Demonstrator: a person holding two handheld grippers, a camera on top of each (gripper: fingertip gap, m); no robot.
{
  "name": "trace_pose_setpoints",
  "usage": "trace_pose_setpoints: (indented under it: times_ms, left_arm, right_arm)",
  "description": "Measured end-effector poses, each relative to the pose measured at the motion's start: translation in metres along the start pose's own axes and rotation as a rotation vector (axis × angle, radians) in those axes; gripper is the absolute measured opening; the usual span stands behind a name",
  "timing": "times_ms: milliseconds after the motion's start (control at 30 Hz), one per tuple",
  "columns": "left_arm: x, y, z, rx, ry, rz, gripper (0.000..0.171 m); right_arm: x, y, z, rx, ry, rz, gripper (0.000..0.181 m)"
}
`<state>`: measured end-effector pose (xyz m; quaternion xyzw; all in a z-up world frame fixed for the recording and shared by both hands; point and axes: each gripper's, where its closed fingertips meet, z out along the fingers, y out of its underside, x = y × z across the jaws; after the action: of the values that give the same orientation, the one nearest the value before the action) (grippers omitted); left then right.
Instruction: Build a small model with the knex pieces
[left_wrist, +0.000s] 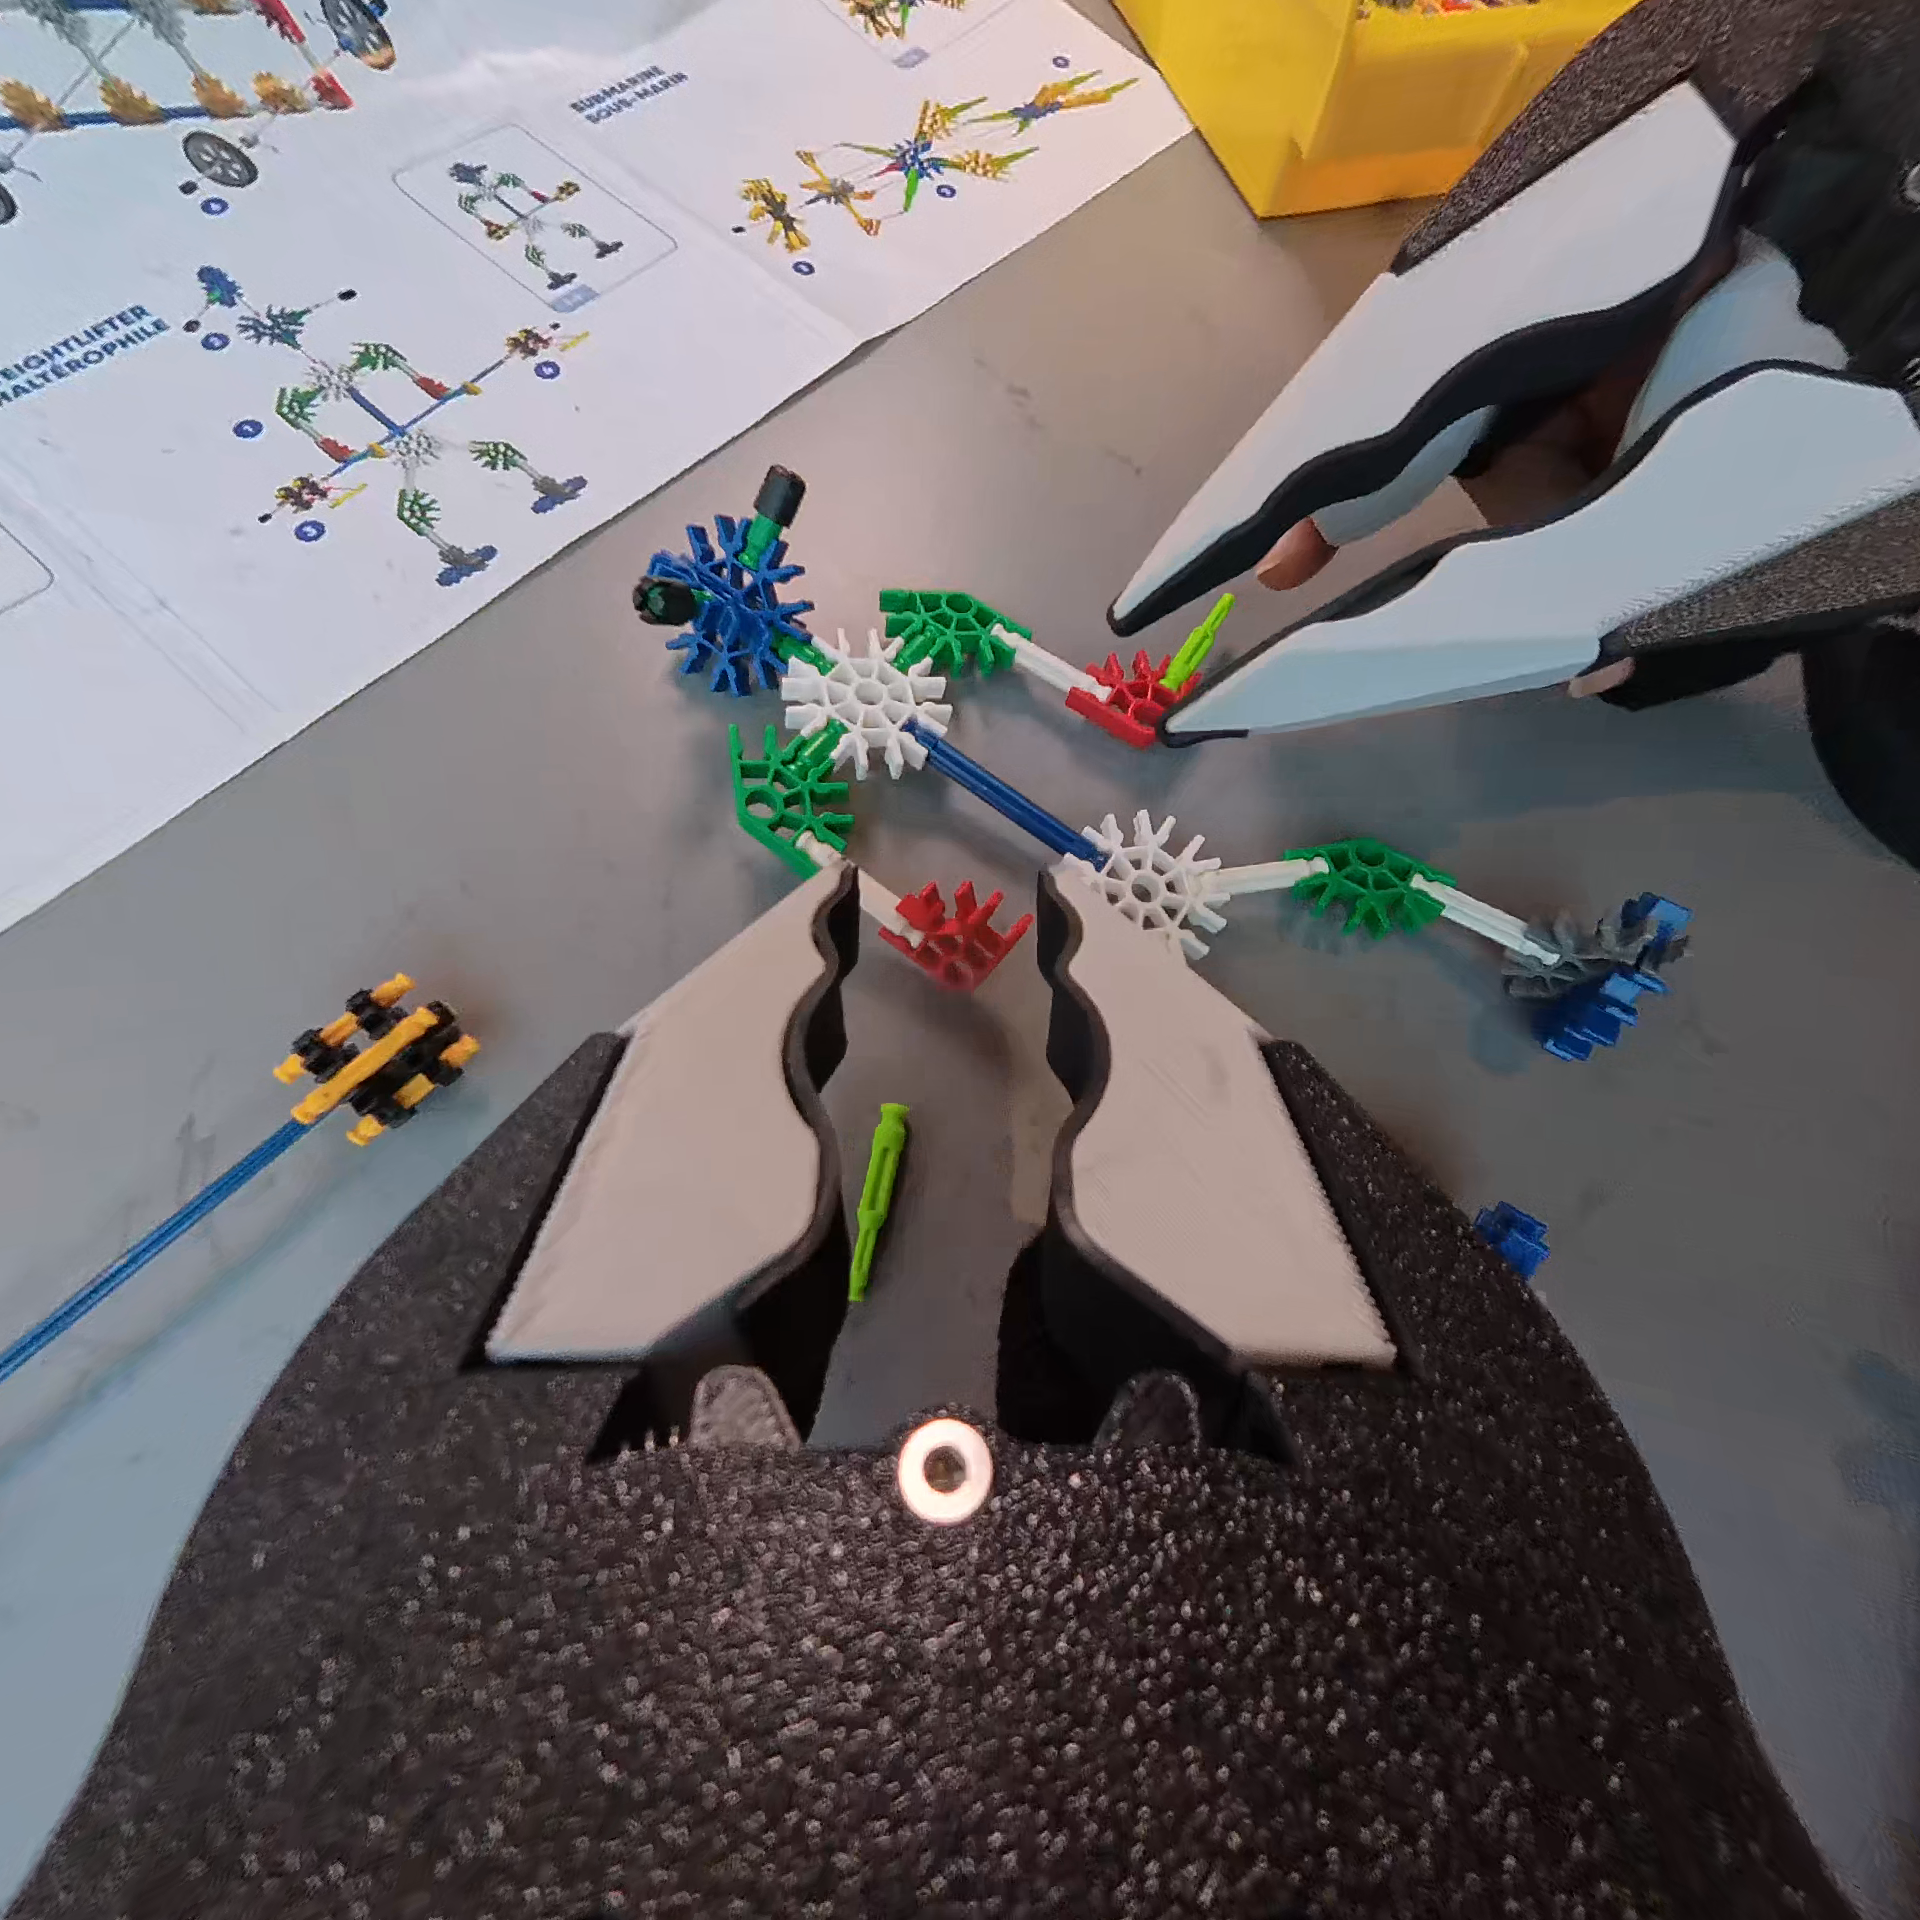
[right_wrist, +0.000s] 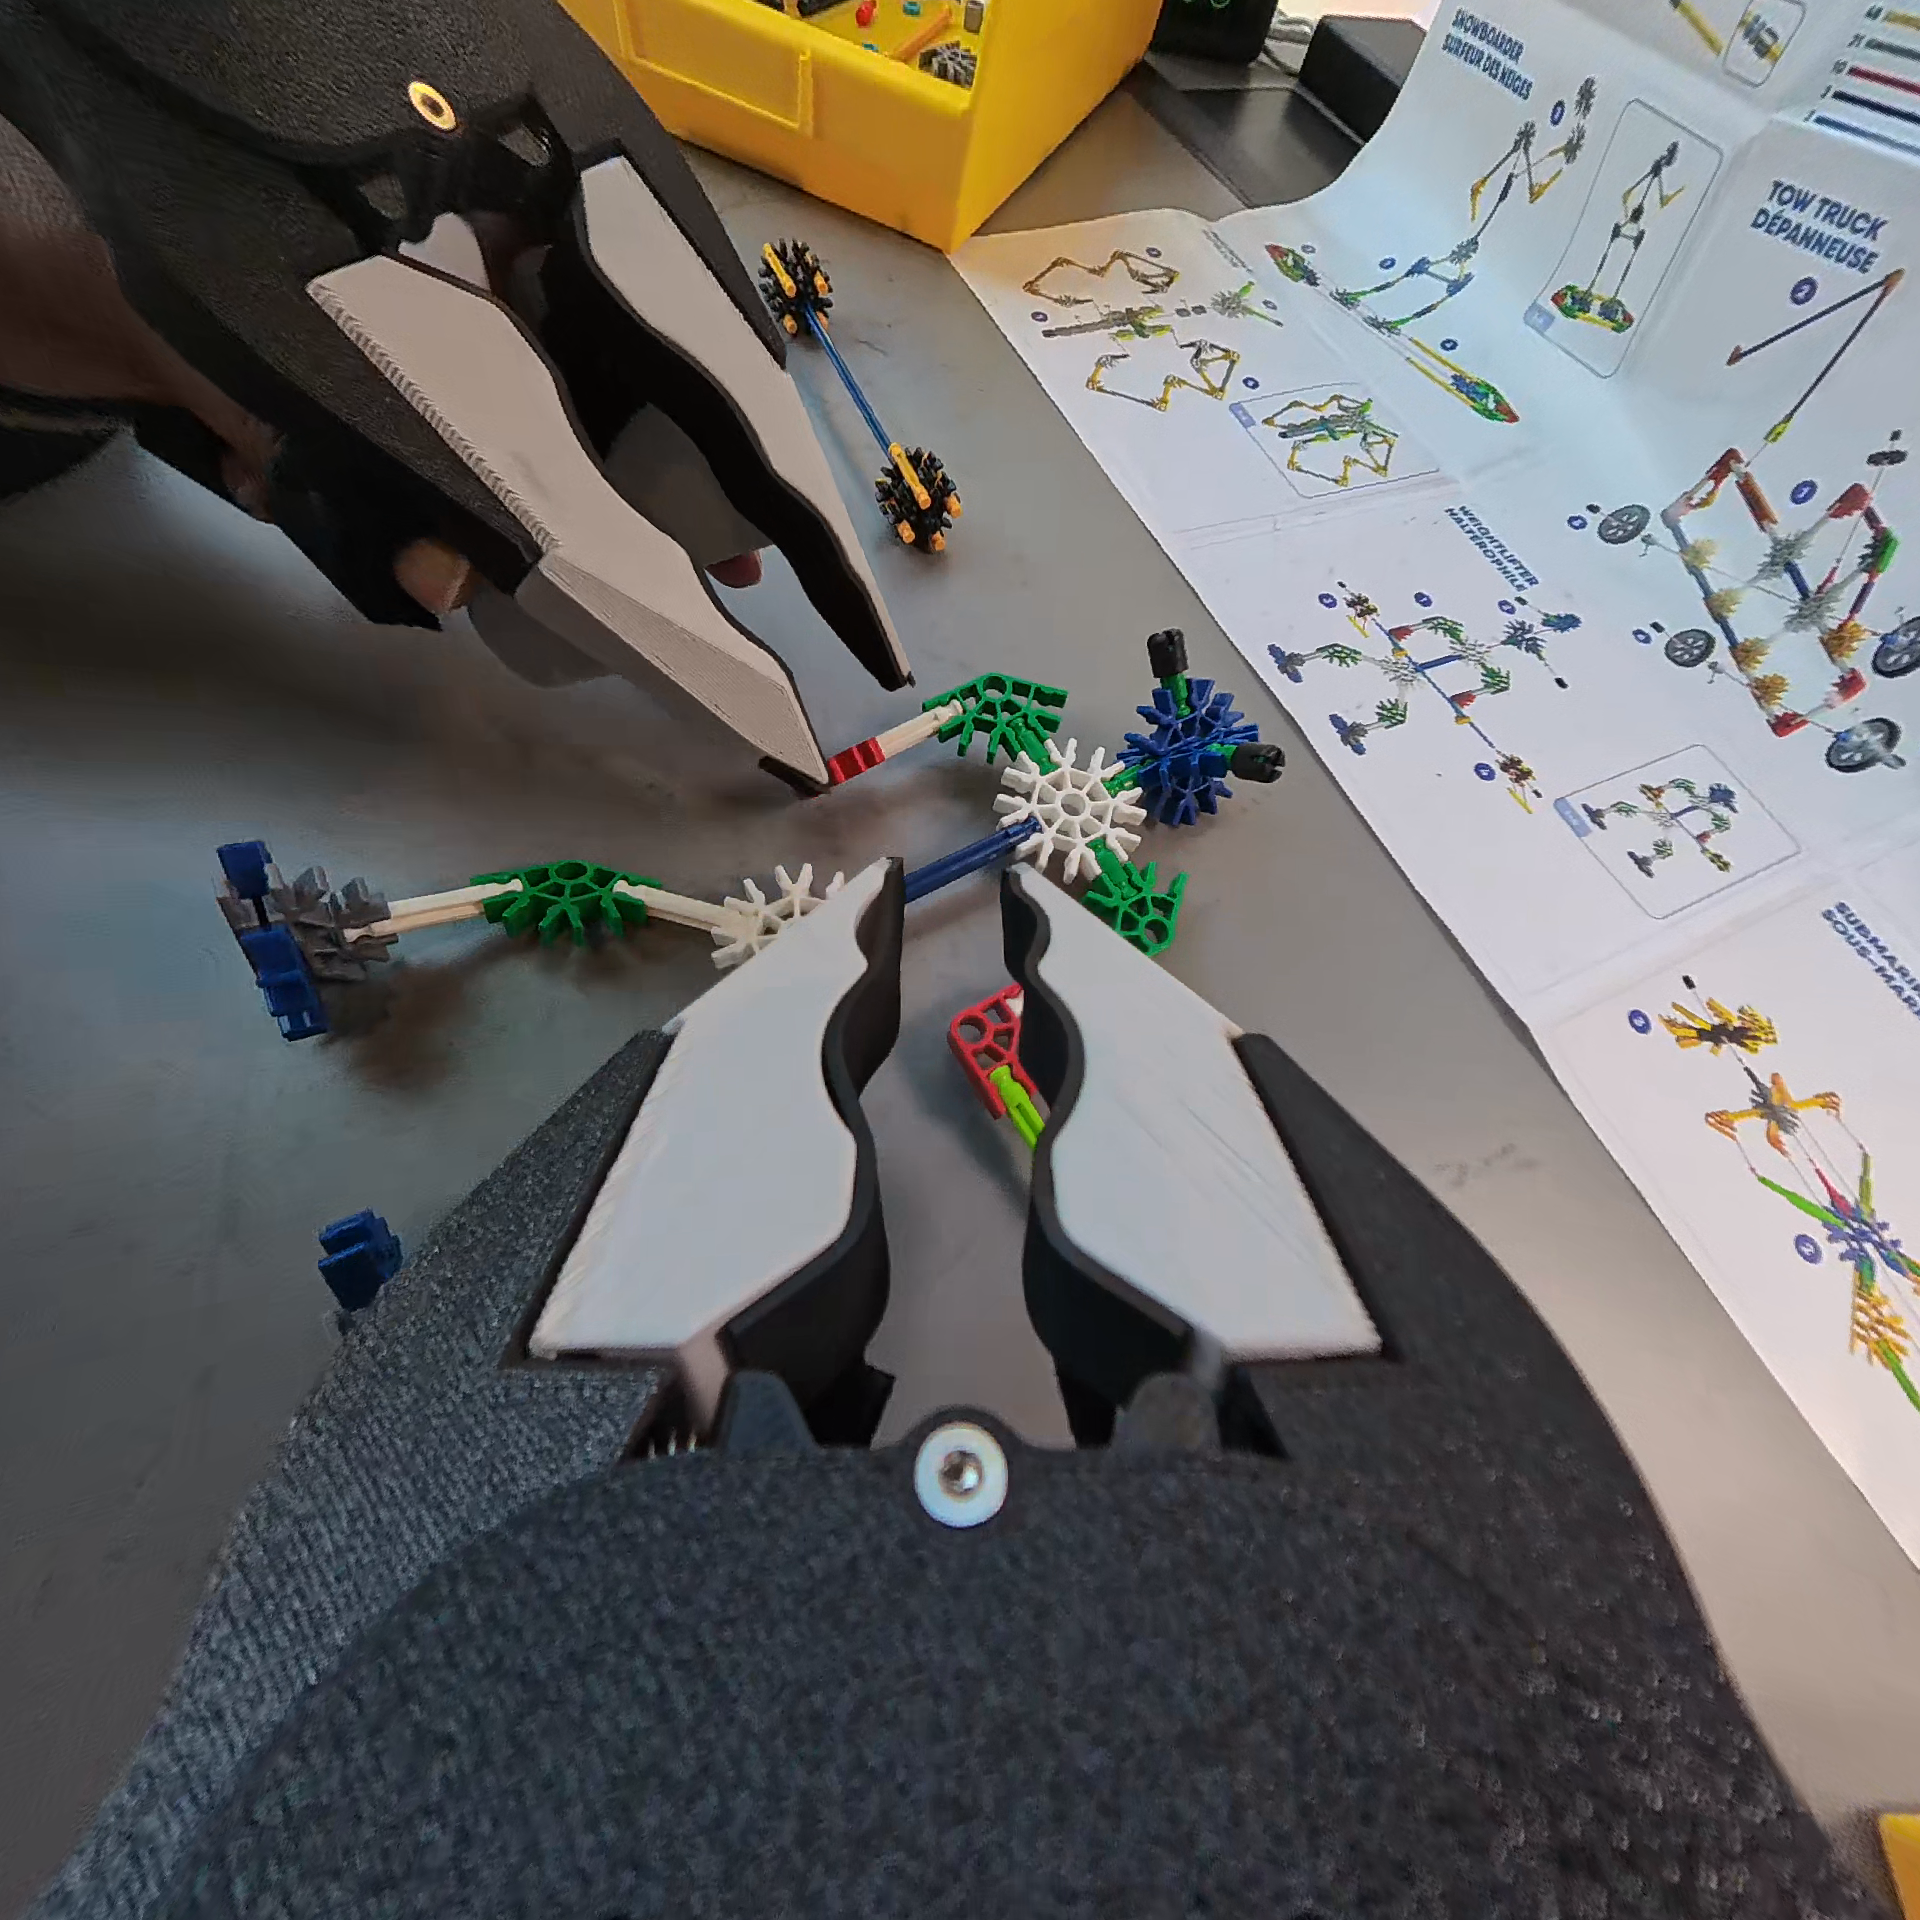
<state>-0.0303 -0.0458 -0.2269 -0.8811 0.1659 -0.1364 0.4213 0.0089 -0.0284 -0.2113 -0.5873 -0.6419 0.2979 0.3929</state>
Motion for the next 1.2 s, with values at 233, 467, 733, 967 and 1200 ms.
trace_pose_setpoints:
  times_ms: [233, 467, 733, 967, 1200]
  left_arm:
    - [0.004, 0.013, 0.007, -0.058, 0.018, -0.035, 0.026]
    - [0.003, 0.017, -0.002, -0.020, 0.197, -0.333, 0.015]
    - [-0.006, 0.018, -0.007, -0.003, 0.232, -0.431, 0.010]
    - [-0.017, 0.024, -0.011, -0.002, 0.230, -0.455, 0.006]
    - [-0.026, 0.028, -0.017, -0.042, 0.137, -0.284, 0.012]
  right_arm:
    - [-0.007, 0.007, -0.002, -0.035, 0.007, -0.070, 0.017]
    - [-0.013, -0.004, 0.000, -0.061, -0.033, -0.144, 0.017]
    - [-0.012, -0.017, 0.031, -0.222, -0.213, -0.347, 0.014]
    - [-0.024, -0.015, 0.066, -0.315, -0.362, -0.467, 0.013]
    - [-0.031, -0.010, 0.079, -0.410, -0.446, -0.492, 0.008]
